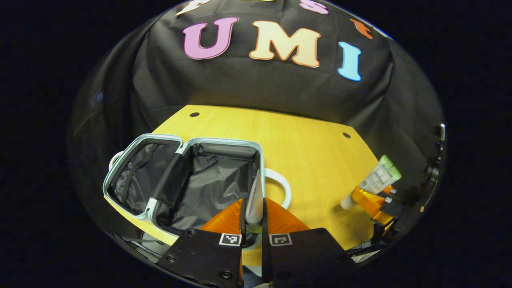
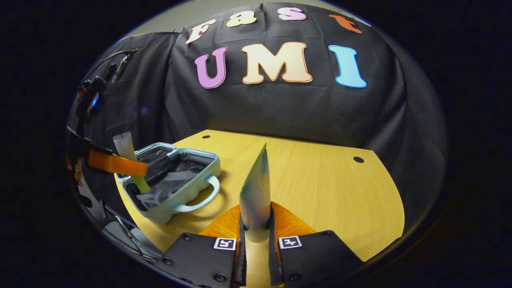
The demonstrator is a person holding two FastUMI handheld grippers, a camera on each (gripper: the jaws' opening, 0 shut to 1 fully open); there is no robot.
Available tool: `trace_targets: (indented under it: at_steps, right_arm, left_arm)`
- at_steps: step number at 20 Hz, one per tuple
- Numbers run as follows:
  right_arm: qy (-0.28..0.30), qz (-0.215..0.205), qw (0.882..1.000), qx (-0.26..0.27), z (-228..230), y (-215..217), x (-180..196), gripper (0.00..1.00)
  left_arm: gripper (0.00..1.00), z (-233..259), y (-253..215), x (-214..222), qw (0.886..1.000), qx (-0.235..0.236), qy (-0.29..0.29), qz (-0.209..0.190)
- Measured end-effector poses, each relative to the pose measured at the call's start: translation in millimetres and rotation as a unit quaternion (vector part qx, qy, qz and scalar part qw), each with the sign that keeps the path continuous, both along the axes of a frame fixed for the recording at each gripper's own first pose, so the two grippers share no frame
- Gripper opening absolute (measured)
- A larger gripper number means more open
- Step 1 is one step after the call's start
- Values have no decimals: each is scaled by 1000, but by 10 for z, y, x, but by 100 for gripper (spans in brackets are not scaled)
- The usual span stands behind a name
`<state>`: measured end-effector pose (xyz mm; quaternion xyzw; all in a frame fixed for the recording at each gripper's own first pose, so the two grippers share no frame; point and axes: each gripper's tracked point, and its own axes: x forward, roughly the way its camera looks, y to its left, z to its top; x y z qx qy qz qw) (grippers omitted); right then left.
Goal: First open the suitcase, pack the skin care products into it, and then close the suitcase.
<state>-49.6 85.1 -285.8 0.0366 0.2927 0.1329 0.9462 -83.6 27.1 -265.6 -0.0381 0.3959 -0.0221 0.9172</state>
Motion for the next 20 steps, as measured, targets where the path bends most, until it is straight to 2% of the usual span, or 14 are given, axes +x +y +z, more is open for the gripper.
trace_targets:
  at_steps: [3, 7, 13, 18, 20]
  right_arm:
    - [4, 7, 1000, 7, 173, 241, 35, 24]
    - [16, 24, 999, 14, 318, 580, 73, 24]
    - [65, 71, 994, 53, 420, 1278, 75, 24]
    - [110, 94, 987, 63, 295, 1722, 107, 24]
    - [125, 99, 985, 61, 219, 1881, 99, 24]
  left_arm:
    - [11, -197, 337, 6, 999, 26, 36, -2]
    - [11, -555, 654, 10, 995, 34, 93, 11]
    - [11, -1046, 831, -4, 986, 29, 164, -4]
    - [11, -1180, 916, 183, 988, 15, 156, -18]
    - [14, -1195, 957, 235, 989, 6, 148, -17]
